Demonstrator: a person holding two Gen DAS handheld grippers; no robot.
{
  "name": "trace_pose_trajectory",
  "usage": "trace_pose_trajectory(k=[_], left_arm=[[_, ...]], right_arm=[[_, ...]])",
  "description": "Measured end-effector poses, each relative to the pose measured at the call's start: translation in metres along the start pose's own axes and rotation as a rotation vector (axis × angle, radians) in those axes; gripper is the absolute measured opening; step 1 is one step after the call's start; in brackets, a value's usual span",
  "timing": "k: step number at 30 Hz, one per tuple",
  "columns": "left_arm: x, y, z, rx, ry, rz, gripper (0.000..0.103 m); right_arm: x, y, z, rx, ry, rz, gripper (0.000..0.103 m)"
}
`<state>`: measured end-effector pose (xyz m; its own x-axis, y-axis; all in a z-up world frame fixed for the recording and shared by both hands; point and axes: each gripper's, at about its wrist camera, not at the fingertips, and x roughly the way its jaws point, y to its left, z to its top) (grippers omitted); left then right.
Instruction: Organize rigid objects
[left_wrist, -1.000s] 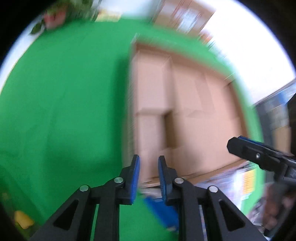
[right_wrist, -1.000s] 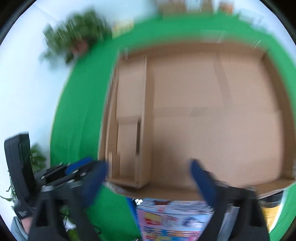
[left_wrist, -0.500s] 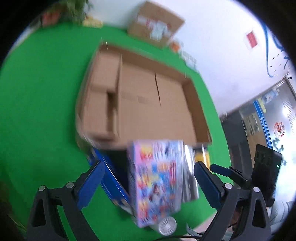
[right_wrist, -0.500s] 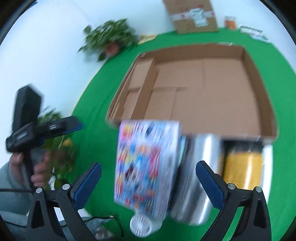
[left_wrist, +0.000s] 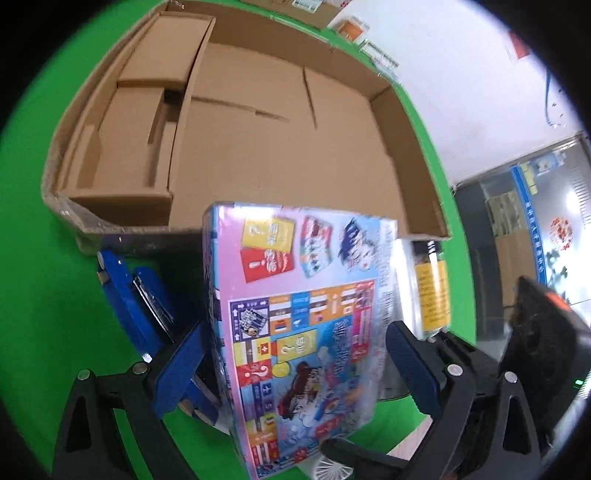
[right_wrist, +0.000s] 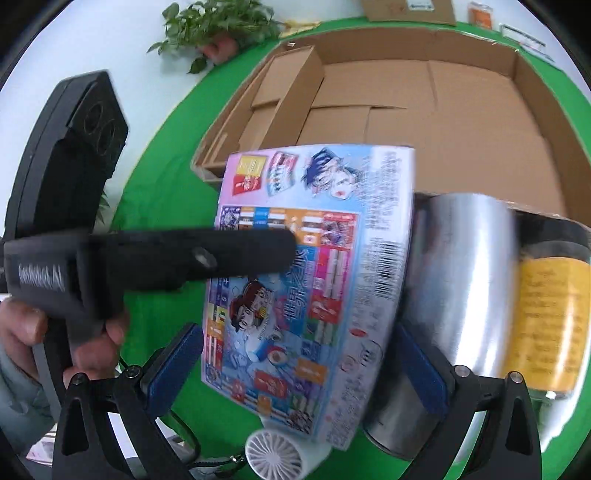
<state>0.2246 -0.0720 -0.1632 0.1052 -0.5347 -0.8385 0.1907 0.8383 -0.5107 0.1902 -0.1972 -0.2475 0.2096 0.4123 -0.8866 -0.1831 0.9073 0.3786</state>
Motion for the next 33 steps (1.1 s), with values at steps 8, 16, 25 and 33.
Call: trace_pose_trajectory(k=[8,16,25,33], left_arm=[[0.023,0.005,-0.012,-0.015,0.079,-0.012,0.087],[0.02,0.004,-0.011,-0.026,0.083,-0.014,0.085],[-0.022,-0.022,-0.01,0.062,-0.001,0.048,0.08],[-0.088,-0.076,-0.021,0.091,-0.154,0.099,0.08]], right_arm=[[0.026,0.006,0.017,0.037,0.038,-0.103,0.103],[0.037,0.007,0.029,0.078,0.056,-0.136,0.102],[0.008,0.025,0.041,0.104,0.011,-0.159,0.1],[-0.073,0.052,0.039,0.048,-0.135,-0.139,0.098]])
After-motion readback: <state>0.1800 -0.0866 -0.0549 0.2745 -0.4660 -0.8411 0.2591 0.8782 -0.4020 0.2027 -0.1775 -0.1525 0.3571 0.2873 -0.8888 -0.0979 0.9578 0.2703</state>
